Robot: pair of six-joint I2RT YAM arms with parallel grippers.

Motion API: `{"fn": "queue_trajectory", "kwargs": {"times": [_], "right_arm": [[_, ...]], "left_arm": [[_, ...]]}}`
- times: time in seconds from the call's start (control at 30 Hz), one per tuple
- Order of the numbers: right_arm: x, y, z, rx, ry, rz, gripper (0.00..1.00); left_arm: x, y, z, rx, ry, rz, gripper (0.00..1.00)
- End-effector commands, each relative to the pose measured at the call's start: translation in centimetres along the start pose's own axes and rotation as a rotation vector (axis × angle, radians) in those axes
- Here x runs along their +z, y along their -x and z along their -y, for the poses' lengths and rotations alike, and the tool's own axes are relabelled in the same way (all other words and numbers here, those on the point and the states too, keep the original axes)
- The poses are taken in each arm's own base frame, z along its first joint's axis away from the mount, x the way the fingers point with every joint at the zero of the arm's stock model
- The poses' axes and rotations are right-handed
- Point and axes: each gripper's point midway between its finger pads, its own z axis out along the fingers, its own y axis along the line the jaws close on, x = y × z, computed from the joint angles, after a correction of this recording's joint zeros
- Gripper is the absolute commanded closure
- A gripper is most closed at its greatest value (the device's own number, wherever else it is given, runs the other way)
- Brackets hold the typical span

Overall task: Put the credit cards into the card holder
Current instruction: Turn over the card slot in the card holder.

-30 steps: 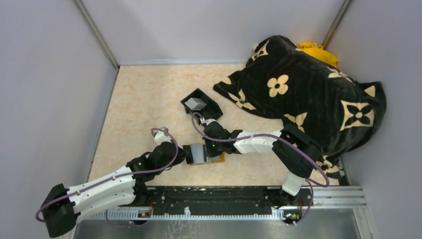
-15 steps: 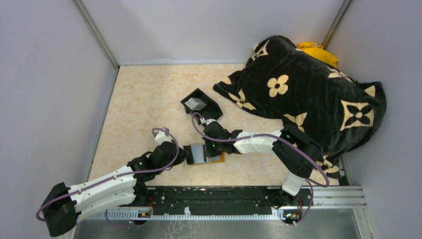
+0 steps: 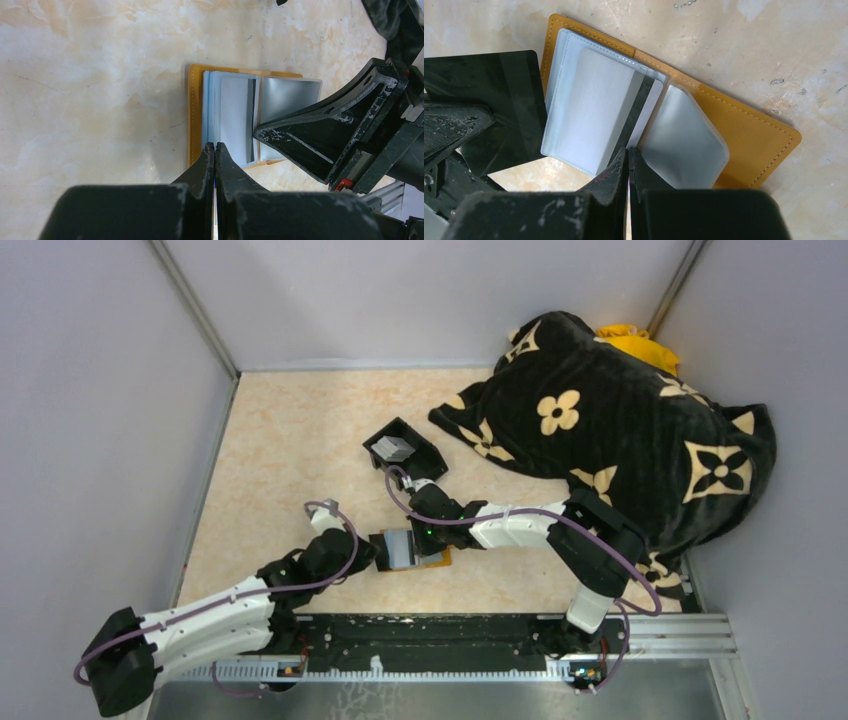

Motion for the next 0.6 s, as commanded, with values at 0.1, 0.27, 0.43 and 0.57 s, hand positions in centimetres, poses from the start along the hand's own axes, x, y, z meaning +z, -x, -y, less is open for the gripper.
{"fn": "queue_trajectory", "kwargs": {"times": [0.1, 0.27, 0.43, 0.57], "right_arm": [[1.1, -3.0, 1.8, -0.007, -0.055, -0.09, 1.0], [1.2, -3.1, 1.8, -0.007, -0.052, -0.091, 1.0], [1.2, -3.3, 1.9, -0.005, -0.054, -0.095, 1.0], [1.2, -3.3, 1.8, -0.008, -0.054, -0.097, 1.0]], "left_arm": [[0.1, 0.2, 0.6, -0.052, -0.063, 0.026, 1.0], [0.2, 0.2, 0.7, -0.062, -0.084, 0.035, 1.0], [0.3, 0.1, 1.2, -0.074, -0.129, 0.04, 1.0], [0.3, 0.6, 2.2, -0.064, -0.165, 0.052, 1.0]]}}
